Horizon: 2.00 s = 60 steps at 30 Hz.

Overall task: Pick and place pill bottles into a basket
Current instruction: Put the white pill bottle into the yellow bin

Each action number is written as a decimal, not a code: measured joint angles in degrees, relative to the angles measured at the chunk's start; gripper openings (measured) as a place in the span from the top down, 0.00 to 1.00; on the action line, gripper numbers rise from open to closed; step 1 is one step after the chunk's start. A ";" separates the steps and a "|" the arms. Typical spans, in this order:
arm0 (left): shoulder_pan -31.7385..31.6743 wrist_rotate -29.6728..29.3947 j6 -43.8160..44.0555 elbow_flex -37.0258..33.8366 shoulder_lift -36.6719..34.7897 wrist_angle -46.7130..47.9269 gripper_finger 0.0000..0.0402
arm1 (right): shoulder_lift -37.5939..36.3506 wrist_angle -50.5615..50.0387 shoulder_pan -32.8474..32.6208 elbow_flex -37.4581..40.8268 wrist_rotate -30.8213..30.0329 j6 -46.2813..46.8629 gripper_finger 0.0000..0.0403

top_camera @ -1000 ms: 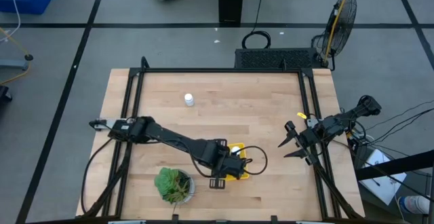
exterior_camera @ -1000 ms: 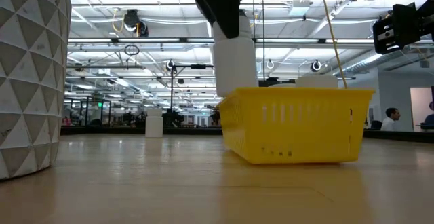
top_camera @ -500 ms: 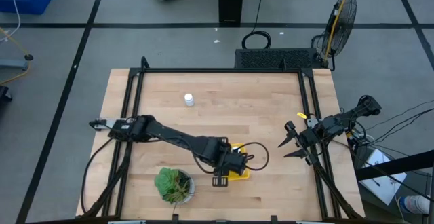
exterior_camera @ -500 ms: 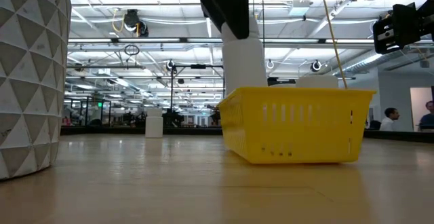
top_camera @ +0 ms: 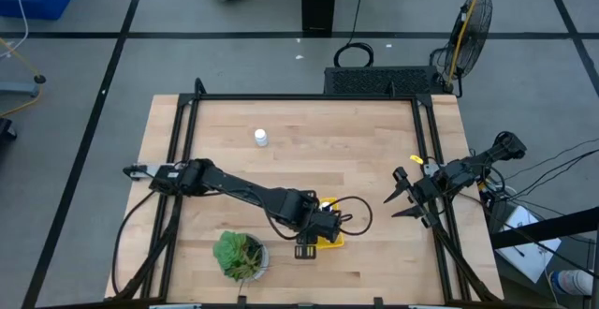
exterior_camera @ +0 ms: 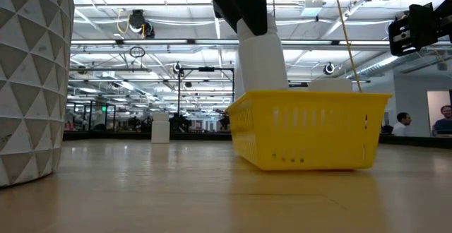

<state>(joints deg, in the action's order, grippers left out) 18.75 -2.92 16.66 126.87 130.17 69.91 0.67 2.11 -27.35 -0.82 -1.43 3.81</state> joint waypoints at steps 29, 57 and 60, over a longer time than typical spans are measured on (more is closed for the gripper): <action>0.45 2.21 -1.62 -0.04 6.22 -4.05 0.59 | 0.78 -0.08 -0.02 -0.02 0.02 0.00 0.52; 0.54 2.76 -3.32 2.31 7.00 -2.56 0.40 | 1.88 0.02 0.00 -0.02 -0.01 0.01 0.52; 0.56 0.54 -3.49 5.87 7.02 2.15 0.40 | 1.88 0.02 -0.02 -0.02 0.00 0.00 0.52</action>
<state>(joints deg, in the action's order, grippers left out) 19.31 -2.38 13.17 132.74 137.19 72.07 2.55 2.13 -27.37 -0.84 -1.43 3.81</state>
